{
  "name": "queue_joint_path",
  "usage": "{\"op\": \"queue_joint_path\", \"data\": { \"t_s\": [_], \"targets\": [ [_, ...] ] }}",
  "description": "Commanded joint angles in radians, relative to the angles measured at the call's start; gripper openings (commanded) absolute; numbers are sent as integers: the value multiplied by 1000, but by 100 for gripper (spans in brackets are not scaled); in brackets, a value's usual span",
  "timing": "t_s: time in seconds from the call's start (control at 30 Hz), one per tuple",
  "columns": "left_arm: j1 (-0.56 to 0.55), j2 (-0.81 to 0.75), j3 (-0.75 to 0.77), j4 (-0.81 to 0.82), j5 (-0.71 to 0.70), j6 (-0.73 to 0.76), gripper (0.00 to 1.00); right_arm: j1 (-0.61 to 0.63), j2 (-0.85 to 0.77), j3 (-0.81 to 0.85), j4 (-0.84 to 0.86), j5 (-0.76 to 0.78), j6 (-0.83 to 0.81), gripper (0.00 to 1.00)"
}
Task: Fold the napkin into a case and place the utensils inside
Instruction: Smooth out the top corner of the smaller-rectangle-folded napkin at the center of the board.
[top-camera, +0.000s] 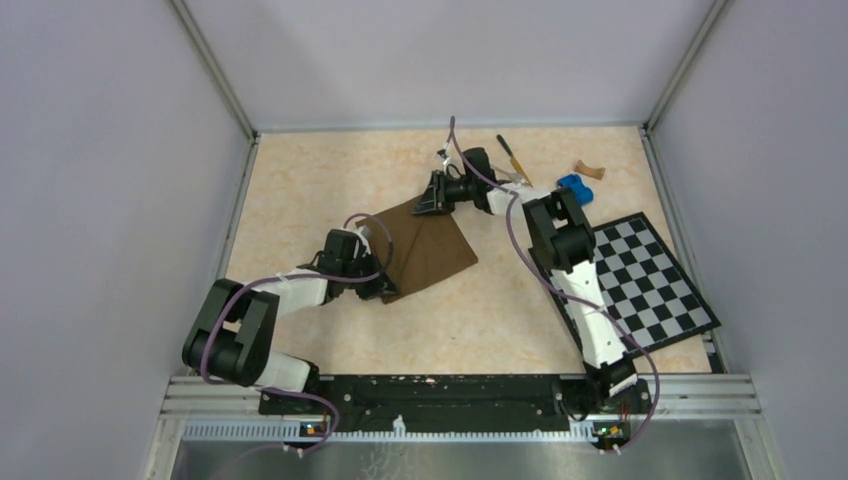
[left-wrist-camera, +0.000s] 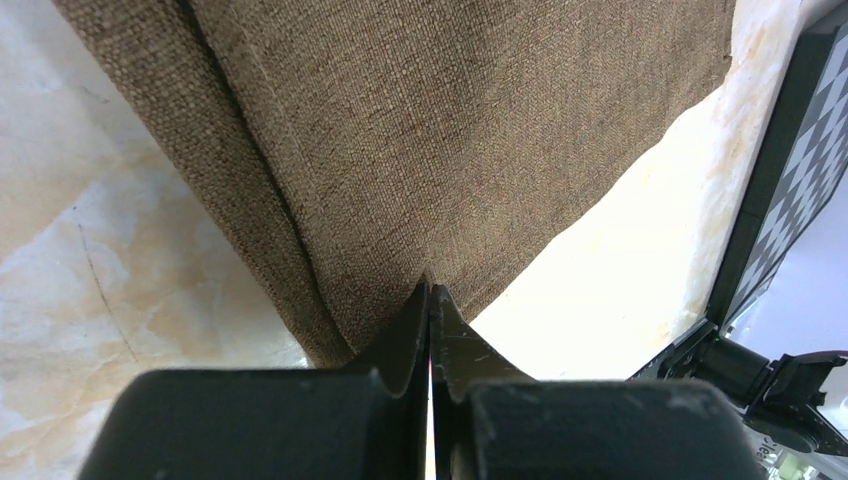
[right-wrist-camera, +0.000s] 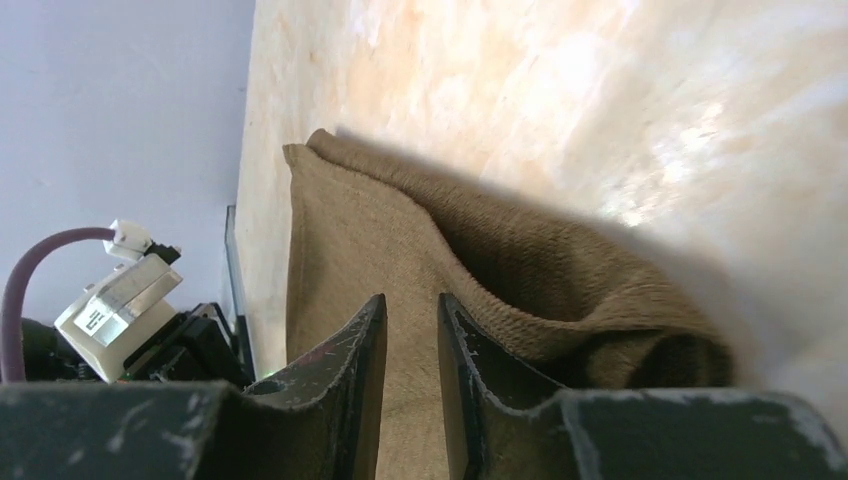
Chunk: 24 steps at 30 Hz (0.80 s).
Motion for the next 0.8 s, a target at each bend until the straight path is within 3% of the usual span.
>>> {"op": "queue_joint_path", "data": {
  "t_s": [0.0, 0.3, 0.53, 0.63, 0.77],
  "targets": [
    [1, 21, -40, 59, -10, 4, 0, -55, 46, 96, -31, -1, -66, 26],
    [2, 1, -43, 58, -3, 8, 0, -117, 158, 334, -159, -10, -54, 29],
    [-2, -55, 28, 16, 54, 0, 1, -122, 126, 527, -428, 28, -119, 32],
    [-2, -95, 96, -11, 85, -4, 9, -122, 18, 508, -536, 91, -151, 33],
    [0, -163, 184, -90, 122, 6, 27, -100, -189, 289, -573, 169, -174, 34]
  ]
}}
